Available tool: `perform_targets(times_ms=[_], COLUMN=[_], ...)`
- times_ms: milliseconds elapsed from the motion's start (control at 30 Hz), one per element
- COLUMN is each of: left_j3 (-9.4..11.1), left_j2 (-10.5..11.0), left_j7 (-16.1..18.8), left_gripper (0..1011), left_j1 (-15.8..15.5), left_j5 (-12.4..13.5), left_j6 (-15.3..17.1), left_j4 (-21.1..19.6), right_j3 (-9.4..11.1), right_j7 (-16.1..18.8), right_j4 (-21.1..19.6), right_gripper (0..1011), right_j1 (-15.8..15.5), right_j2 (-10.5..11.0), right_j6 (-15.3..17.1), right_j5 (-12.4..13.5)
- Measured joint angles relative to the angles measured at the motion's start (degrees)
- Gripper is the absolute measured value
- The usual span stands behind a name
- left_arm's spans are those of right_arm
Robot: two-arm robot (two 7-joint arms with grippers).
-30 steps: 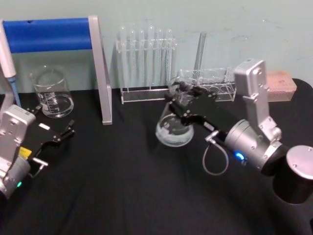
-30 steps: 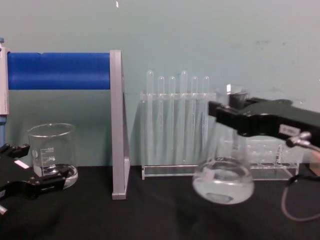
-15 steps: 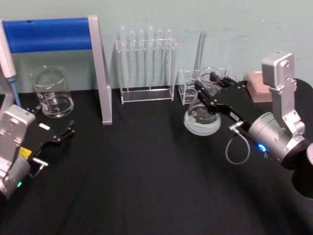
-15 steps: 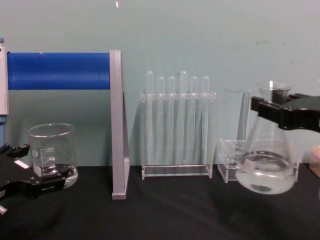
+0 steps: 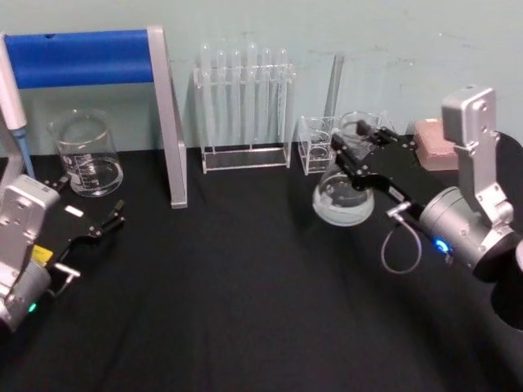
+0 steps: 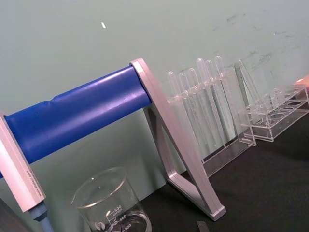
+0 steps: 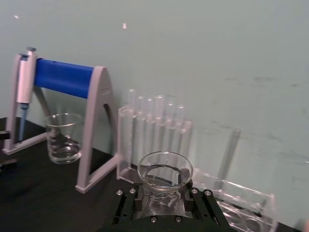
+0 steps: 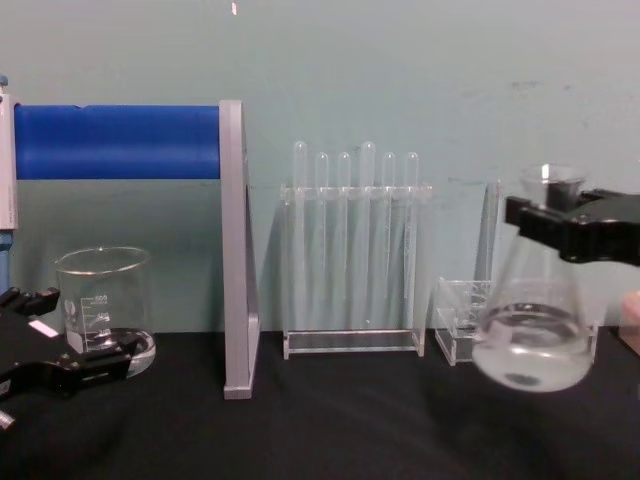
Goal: Grasp the erlenmeyer flask with one hand, shake it three times, then place it back.
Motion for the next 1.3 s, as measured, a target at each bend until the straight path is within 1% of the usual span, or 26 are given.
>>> perform_targets(times_ms=[233,333,433,567,800,967,1200,1300], left_j3=[0.0,0.0,0.0,0.0,0.0,0.0,0.0,0.0], left_j2=[0.0,0.0,0.0,0.0,0.0,0.0,0.0,0.0], left_j7=[0.0,0.0,0.0,0.0,0.0,0.0,0.0,0.0], left_gripper=[1001,1001,1001,1001,1001,1001,1001,1001], left_j1=[0.0,0.0,0.0,0.0,0.0,0.0,0.0,0.0], left_j5=[0.0,0.0,0.0,0.0,0.0,0.0,0.0,0.0], left_j6=[0.0,0.0,0.0,0.0,0.0,0.0,0.0,0.0], left_j4=[0.0,0.0,0.0,0.0,0.0,0.0,0.0,0.0], right_j3=[-2.46,-4.32,-5.57,-7.77,-10.15,-12.38,-14.34,-14.74], right_j7=[1.82,3.04,3.81,5.07,6.37,7.57,8.5,8.69], right_j4=[-0.15,-0.33,-0.44,-0.79,-1.39,-2.05,-2.56,-2.66], right_gripper=[456,456,456,456,456,456,456,456], right_j1=[0.47,0.79,1.01,1.31,1.54,1.64,1.78,1.82], right_j2=[-0.8,-1.2,-1.41,-1.74,-1.82,-1.51,-1.02,-0.9], right_j6=[0.35,0.46,0.52,0.59,0.6,0.6,0.61,0.63], right_j5=[-0.2,-0.28,-0.28,-0.21,0.09,0.32,0.43,0.51])
